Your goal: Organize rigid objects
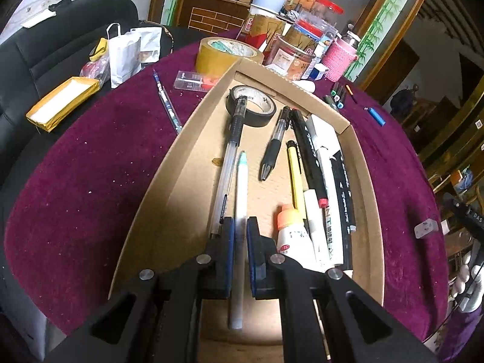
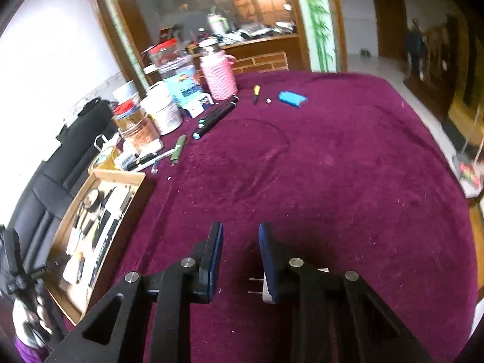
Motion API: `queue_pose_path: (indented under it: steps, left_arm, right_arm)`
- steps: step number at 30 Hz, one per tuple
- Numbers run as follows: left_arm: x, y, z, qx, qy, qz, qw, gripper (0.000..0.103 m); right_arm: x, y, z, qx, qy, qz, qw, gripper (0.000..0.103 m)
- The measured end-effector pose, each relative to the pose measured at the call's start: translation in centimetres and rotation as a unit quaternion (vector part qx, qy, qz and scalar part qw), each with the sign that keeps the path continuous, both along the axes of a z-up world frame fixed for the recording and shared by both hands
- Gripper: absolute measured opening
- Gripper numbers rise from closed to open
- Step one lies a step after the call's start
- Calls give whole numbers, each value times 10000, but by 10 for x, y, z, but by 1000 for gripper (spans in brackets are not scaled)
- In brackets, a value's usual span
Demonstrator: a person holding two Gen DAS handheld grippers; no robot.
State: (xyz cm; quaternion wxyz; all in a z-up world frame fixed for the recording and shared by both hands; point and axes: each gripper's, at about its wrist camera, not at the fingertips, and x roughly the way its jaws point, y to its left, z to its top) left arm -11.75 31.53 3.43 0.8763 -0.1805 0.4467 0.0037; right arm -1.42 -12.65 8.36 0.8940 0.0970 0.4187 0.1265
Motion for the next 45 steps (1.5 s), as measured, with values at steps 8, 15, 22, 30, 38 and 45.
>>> queue_pose_path:
  steps: [8,15,22,30,38,45]
  left_arm:
    - [-23,-6,38,-68,-735,-17,9973,60]
    - [-40,-12,53,-339,-1013,-212,9941,65]
    - [-53,10,42,-550,-880,125,9945,65]
    - [-63,27,39,-676,-932,386,9926,65]
    - [-69,30,39,-675,-1042,431,9913,65]
    - [-88,43,51,-473,-1313,667,9880,65]
  right_arm:
    - [-22,-44,-12,81,314,-610,9976,76]
    - [-28,-13,-34,-539,223,-182,9981,86]
    - [-22,4,-49,-1092,-112,-251,9936,70]
    - [-29,0,-36,-607,-53,-228,9979,60]
    - [-44,77,15,-153,-359,820,9959,60]
    - [-48,211,17,242,-38,2391,9707,61]
